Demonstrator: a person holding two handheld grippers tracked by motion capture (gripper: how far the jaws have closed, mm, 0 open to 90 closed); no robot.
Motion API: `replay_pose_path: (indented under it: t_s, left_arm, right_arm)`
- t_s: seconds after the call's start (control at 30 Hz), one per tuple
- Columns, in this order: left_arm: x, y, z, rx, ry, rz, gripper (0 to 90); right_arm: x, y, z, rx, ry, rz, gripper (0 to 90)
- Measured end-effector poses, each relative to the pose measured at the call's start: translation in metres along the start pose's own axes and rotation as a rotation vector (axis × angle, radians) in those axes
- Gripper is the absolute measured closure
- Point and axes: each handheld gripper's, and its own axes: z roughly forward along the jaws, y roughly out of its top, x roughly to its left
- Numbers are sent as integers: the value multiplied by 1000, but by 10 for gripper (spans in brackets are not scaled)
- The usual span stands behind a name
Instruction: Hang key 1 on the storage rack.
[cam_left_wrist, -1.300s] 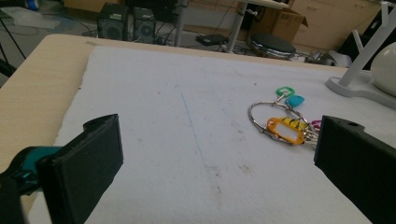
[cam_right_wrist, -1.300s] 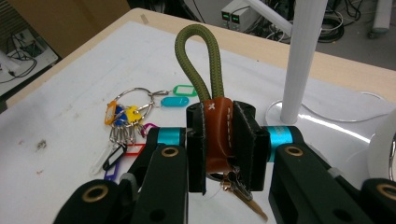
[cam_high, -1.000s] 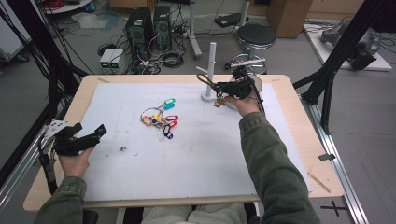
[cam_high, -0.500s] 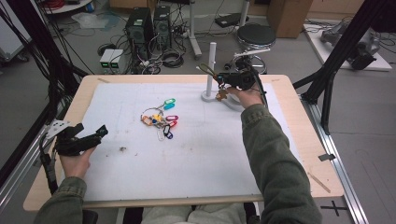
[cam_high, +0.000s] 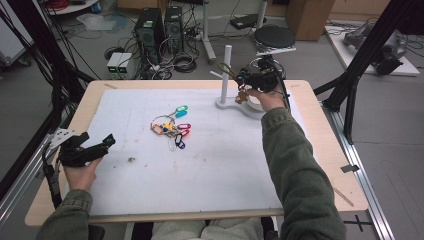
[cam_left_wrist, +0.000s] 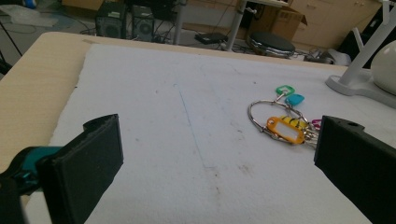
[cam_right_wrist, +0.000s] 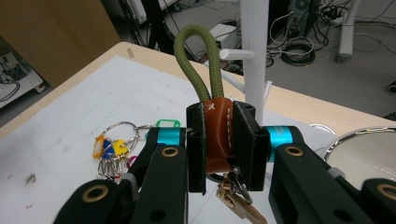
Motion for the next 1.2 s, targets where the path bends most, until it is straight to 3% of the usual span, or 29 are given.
replay_pose_path:
  t_s: [0.47, 1.2]
  left_arm:
    - [0, 0, 0, 0, -1, -1, 17]
    - [1, 0, 0, 2, -2, -4, 17]
  right_arm:
    - [-11, -1, -5, -10, -31, 35, 757]
    - [-17, -11, 21, 52, -69, 48, 756]
